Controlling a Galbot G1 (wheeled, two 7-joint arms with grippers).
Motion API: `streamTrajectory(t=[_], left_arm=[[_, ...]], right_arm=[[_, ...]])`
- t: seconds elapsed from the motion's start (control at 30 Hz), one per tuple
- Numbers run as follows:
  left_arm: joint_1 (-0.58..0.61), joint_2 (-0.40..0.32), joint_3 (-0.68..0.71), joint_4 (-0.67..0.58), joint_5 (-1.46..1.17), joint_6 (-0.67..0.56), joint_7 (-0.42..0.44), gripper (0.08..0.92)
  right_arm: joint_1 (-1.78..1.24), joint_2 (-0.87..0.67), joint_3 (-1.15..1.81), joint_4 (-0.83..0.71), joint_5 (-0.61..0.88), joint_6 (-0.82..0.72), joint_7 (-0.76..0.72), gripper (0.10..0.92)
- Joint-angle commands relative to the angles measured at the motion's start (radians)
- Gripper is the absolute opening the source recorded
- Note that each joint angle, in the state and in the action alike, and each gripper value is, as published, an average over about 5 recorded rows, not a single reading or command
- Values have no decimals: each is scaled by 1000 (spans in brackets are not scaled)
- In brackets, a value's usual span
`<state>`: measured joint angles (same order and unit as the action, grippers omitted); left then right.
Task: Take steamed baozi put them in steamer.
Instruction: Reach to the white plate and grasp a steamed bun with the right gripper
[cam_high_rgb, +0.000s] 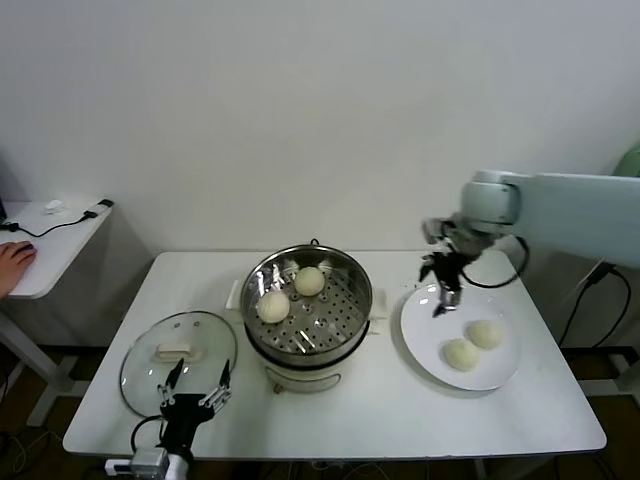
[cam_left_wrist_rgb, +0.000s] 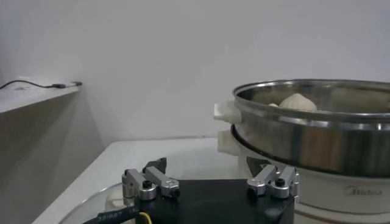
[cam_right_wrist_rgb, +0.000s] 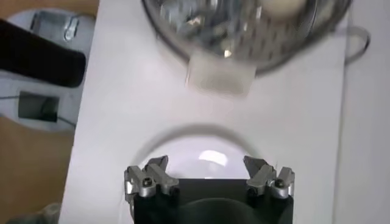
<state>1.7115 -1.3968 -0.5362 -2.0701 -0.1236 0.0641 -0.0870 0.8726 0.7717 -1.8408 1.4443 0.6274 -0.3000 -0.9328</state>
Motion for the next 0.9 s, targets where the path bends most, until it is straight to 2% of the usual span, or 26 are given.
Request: streamTrajectory(t=[0.03, 0.3, 0.6, 0.9], left_arm=[[0, 0, 0, -1, 0, 0, 0, 823], [7, -7, 1, -8, 4, 2, 3, 823], [18, -7, -4, 5, 5, -4, 1, 823], [19, -8, -6, 11, 6, -4, 1, 823]], right_arm=[[-207, -212, 55, -26, -182, -1, 21, 823], [-430, -151, 237, -143, -215, -12, 53, 823], [-547, -49, 343, -244, -218, -14, 81, 823], [-580, -15, 363, -267, -232, -15, 78, 823]])
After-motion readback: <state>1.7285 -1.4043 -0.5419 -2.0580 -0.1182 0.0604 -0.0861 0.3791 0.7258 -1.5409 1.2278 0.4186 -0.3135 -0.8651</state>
